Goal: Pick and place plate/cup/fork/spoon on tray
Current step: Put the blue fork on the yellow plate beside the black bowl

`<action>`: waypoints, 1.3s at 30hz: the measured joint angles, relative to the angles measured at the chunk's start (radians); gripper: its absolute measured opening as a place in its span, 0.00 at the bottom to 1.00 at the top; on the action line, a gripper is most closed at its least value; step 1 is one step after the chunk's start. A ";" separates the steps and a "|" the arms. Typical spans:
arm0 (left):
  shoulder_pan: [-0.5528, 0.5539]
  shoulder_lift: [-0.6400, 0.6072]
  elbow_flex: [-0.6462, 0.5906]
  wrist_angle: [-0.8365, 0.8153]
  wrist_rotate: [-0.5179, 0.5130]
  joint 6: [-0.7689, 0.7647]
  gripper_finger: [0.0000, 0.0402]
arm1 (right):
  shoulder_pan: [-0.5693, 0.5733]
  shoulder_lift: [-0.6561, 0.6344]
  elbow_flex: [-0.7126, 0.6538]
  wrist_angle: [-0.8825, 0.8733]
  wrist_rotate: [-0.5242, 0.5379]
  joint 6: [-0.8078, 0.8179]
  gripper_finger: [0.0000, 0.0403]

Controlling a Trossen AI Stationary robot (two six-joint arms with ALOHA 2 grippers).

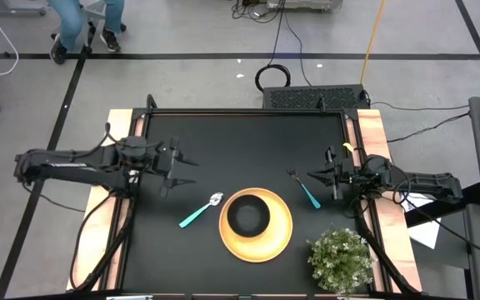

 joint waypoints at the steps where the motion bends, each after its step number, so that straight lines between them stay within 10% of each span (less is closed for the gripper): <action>1: 0.011 -0.006 -0.012 0.010 0.005 -0.001 0.61 | 0.000 0.000 0.000 0.000 0.000 0.000 0.00; 11: 0.079 -0.191 -0.103 0.045 0.069 -0.096 0.61 | 0.000 0.000 0.000 0.000 0.000 0.000 0.00; 19: 0.051 -0.241 -0.164 0.067 -0.102 -0.231 0.61 | 0.000 0.000 0.000 0.001 0.000 0.000 0.00; 39: -0.097 -0.257 -0.238 -0.006 -0.188 -0.038 0.61 | 0.000 0.000 0.000 0.001 0.000 0.000 0.00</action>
